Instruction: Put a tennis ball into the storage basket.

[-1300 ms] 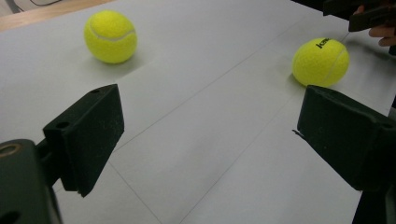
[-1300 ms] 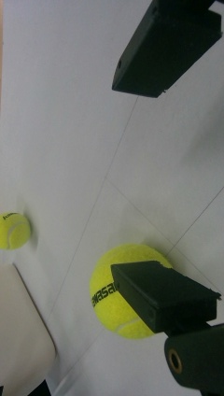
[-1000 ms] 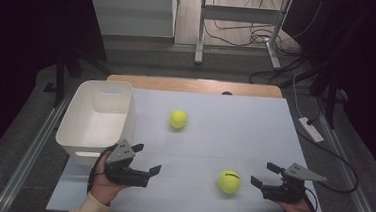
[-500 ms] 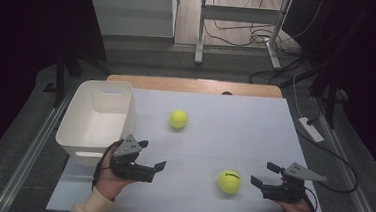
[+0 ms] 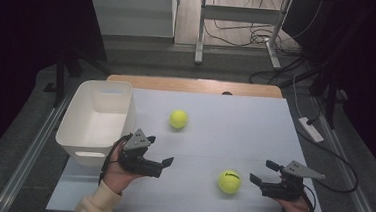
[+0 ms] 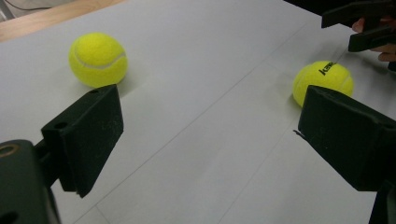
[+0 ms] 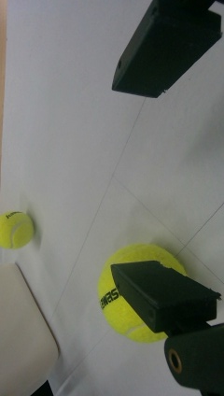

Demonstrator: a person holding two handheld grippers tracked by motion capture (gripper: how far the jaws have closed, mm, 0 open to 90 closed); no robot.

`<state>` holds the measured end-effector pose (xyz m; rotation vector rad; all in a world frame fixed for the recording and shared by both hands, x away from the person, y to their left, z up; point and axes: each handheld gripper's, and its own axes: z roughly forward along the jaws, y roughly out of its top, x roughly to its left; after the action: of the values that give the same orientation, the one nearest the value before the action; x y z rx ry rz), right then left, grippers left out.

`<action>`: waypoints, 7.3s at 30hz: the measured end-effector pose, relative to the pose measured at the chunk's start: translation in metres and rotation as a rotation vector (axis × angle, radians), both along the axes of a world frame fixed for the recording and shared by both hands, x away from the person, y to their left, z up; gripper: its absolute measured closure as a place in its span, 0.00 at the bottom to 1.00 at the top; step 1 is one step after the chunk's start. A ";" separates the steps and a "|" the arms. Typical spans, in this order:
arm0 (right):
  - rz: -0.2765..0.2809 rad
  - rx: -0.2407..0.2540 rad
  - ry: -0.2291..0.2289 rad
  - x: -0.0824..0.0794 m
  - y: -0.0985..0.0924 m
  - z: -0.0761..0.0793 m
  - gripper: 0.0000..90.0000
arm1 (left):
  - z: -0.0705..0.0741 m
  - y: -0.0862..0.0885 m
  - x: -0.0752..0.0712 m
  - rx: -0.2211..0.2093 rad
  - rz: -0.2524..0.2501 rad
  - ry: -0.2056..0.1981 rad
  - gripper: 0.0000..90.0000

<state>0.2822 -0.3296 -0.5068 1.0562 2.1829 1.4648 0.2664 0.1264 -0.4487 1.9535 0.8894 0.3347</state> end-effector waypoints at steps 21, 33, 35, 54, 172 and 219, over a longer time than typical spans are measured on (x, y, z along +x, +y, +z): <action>0.003 0.001 -0.003 0.000 0.000 0.000 0.12 | 0.008 -0.006 0.023 -0.010 -0.010 0.043 0.09; 0.009 -0.005 -0.002 -0.001 0.000 -0.001 0.12 | 0.009 -0.011 0.040 -0.006 0.003 0.064 0.08; 0.008 -0.004 -0.002 -0.001 -0.001 -0.001 0.12 | 0.008 -0.011 0.043 -0.006 0.008 0.068 0.08; 0.001 -0.006 0.001 0.000 -0.001 -0.002 0.12 | 0.012 -0.012 0.059 -0.005 0.025 0.076 0.08; -0.003 -0.021 0.010 0.002 -0.006 -0.007 0.12 | -0.031 -0.038 0.182 0.152 0.193 0.223 0.07; -0.010 -0.022 0.012 0.002 -0.008 -0.008 0.12 | -0.040 -0.036 0.180 0.173 0.133 0.210 0.31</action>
<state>0.2845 -0.3371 -0.5145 1.0697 2.1931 1.4309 0.4465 0.0903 -0.4891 2.1212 1.1628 0.2946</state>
